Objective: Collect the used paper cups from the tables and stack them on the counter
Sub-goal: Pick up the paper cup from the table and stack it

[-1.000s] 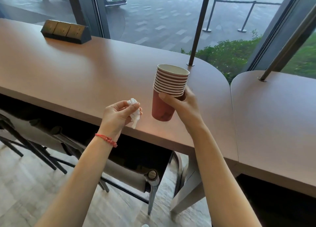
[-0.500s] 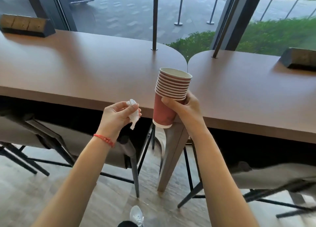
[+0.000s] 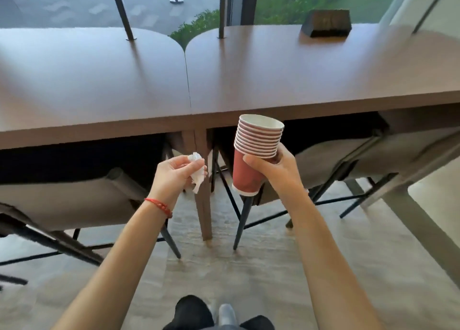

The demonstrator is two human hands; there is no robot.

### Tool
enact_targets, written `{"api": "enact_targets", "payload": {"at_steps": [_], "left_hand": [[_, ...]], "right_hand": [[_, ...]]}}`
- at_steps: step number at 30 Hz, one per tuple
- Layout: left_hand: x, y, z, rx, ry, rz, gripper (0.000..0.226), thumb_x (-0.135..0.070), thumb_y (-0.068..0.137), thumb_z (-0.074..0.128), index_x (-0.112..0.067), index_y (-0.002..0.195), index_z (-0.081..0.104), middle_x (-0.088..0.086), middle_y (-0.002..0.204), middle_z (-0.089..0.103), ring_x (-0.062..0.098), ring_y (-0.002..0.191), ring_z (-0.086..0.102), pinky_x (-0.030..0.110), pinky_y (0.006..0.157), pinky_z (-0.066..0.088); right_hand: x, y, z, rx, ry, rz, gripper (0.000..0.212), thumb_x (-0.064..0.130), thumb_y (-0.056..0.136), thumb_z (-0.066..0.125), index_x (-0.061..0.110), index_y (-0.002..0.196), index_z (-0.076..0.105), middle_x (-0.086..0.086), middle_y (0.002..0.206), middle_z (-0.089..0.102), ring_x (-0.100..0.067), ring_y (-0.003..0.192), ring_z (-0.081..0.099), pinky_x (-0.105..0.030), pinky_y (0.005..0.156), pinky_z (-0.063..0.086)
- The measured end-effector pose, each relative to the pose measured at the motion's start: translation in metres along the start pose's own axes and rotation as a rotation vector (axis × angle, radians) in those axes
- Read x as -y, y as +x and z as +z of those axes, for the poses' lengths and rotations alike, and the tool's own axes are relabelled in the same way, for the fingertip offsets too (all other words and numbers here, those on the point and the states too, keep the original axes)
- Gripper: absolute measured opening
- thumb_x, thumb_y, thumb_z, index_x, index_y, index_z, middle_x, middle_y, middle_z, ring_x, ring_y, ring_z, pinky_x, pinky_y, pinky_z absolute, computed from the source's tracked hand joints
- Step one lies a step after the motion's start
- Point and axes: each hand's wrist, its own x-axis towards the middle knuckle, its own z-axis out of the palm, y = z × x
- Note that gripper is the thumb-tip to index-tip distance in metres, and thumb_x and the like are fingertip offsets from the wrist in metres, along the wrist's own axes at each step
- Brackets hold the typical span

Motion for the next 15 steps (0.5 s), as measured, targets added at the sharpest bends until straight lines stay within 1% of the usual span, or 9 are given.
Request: {"api": "enact_targets", "payload": {"at_steps": [2, 4, 6, 8, 10, 14, 15], "left_hand": [[0.002, 0.001, 0.018, 0.076, 0.038, -0.015, 0.008, -0.023, 0.076, 0.072, -0.014, 0.078, 0.073, 0.007, 0.077, 0.074, 0.024, 0.077, 0.069, 0.033, 0.074, 0.056], [0.002, 0.001, 0.035, 0.170, 0.074, -0.021, 0.012, -0.023, 0.077, 0.072, -0.011, 0.079, 0.072, 0.006, 0.075, 0.073, 0.018, 0.072, 0.068, 0.026, 0.064, 0.054], [0.004, -0.001, 0.052, 0.264, 0.083, -0.041, 0.012, -0.021, 0.078, 0.071, -0.009, 0.080, 0.071, 0.001, 0.072, 0.073, 0.013, 0.070, 0.069, 0.020, 0.060, 0.052], [0.009, -0.005, 0.067, 0.351, 0.115, -0.053, 0.010, -0.019, 0.080, 0.070, -0.009, 0.081, 0.070, -0.001, 0.071, 0.074, 0.010, 0.070, 0.070, 0.017, 0.060, 0.052], [0.017, -0.009, 0.081, 0.436, 0.154, -0.067, 0.007, -0.019, 0.081, 0.068, -0.011, 0.081, 0.070, -0.002, 0.071, 0.073, 0.010, 0.071, 0.070, 0.017, 0.060, 0.052], [0.034, -0.023, 0.113, 0.627, 0.274, -0.098, 0.011, -0.022, 0.082, 0.068, -0.011, 0.083, 0.070, 0.004, 0.078, 0.072, 0.014, 0.075, 0.070, 0.024, 0.069, 0.056], [0.038, -0.028, 0.122, 0.678, 0.278, -0.112, 0.012, -0.021, 0.082, 0.068, -0.010, 0.083, 0.070, 0.004, 0.077, 0.071, 0.014, 0.075, 0.069, 0.023, 0.069, 0.055]], "right_hand": [[-0.008, -0.015, -0.017, -0.088, 0.010, 0.010, 0.049, 0.019, 0.069, 0.079, 0.017, 0.113, 0.058, 0.005, 0.102, 0.068, -0.001, 0.090, 0.066, -0.012, 0.068, 0.051], [-0.016, -0.032, -0.030, -0.186, 0.011, 0.017, 0.045, 0.016, 0.069, 0.080, 0.017, 0.109, 0.060, 0.004, 0.099, 0.069, -0.002, 0.089, 0.066, -0.013, 0.069, 0.050], [-0.027, -0.052, -0.041, -0.296, -0.013, 0.030, 0.043, 0.017, 0.069, 0.081, 0.022, 0.106, 0.061, 0.004, 0.100, 0.069, -0.003, 0.089, 0.066, -0.012, 0.068, 0.050], [-0.039, -0.074, -0.049, -0.424, -0.037, 0.053, 0.043, 0.021, 0.067, 0.083, 0.025, 0.104, 0.062, 0.004, 0.101, 0.069, -0.003, 0.088, 0.066, -0.012, 0.066, 0.050], [-0.050, -0.097, -0.056, -0.547, -0.020, 0.083, 0.045, 0.024, 0.063, 0.085, 0.024, 0.102, 0.063, 0.007, 0.096, 0.070, -0.003, 0.086, 0.066, -0.013, 0.066, 0.050], [-0.061, -0.147, -0.062, -0.776, -0.010, 0.136, 0.046, 0.032, 0.054, 0.088, 0.027, 0.093, 0.063, 0.012, 0.087, 0.070, 0.003, 0.081, 0.065, -0.013, 0.067, 0.049], [-0.064, -0.161, -0.062, -0.830, -0.007, 0.147, 0.043, 0.030, 0.056, 0.086, 0.027, 0.091, 0.062, 0.013, 0.085, 0.069, 0.004, 0.079, 0.065, -0.012, 0.066, 0.048]]}}
